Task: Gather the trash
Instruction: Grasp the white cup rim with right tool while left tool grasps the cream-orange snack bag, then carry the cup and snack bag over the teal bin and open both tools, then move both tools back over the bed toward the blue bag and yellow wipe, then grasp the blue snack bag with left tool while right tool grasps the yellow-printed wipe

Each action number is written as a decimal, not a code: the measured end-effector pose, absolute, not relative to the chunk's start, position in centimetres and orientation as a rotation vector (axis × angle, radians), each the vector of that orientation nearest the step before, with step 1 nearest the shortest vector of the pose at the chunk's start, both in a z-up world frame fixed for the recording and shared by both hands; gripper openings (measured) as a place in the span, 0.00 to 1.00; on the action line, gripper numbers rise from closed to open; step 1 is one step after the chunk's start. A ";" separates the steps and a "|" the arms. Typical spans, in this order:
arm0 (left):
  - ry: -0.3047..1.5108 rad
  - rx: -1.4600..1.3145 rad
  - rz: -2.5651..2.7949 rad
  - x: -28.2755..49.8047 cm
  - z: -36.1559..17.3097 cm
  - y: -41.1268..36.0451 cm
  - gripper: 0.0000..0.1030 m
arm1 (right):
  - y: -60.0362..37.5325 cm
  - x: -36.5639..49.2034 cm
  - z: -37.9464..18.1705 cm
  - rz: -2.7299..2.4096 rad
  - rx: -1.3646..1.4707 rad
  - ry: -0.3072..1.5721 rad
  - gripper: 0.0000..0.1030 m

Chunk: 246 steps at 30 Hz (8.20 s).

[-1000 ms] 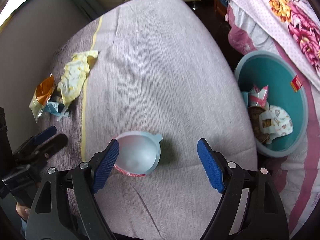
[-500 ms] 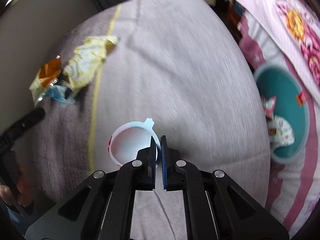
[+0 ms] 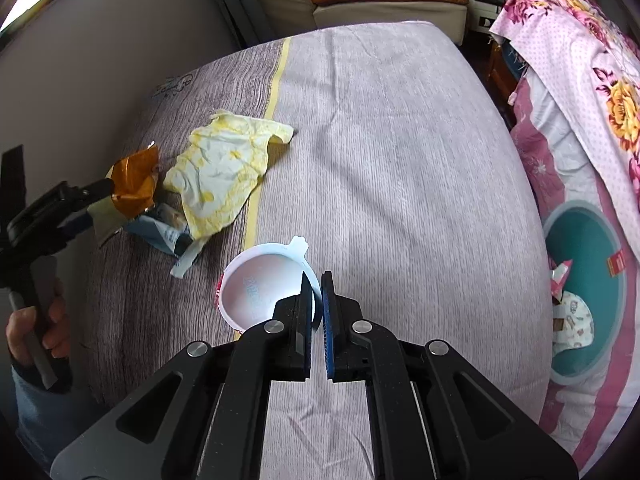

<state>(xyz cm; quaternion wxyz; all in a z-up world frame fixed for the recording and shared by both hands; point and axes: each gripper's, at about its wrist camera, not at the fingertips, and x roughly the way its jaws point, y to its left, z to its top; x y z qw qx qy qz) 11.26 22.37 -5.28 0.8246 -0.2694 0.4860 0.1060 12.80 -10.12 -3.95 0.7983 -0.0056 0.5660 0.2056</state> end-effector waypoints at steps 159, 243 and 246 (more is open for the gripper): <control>1.097 -0.399 -0.009 8.1 -4.4 4.5 0.94 | -22.2 10.5 1.0 0.241 0.038 1.108 0.81; 1.126 -0.456 0.277 12.6 -7.4 18.0 0.56 | -7.7 18.1 -2.9 0.642 -0.145 1.178 0.06; 1.118 -0.439 0.272 12.7 -7.1 17.6 0.34 | -8.5 18.2 -2.6 0.632 -0.123 1.176 0.06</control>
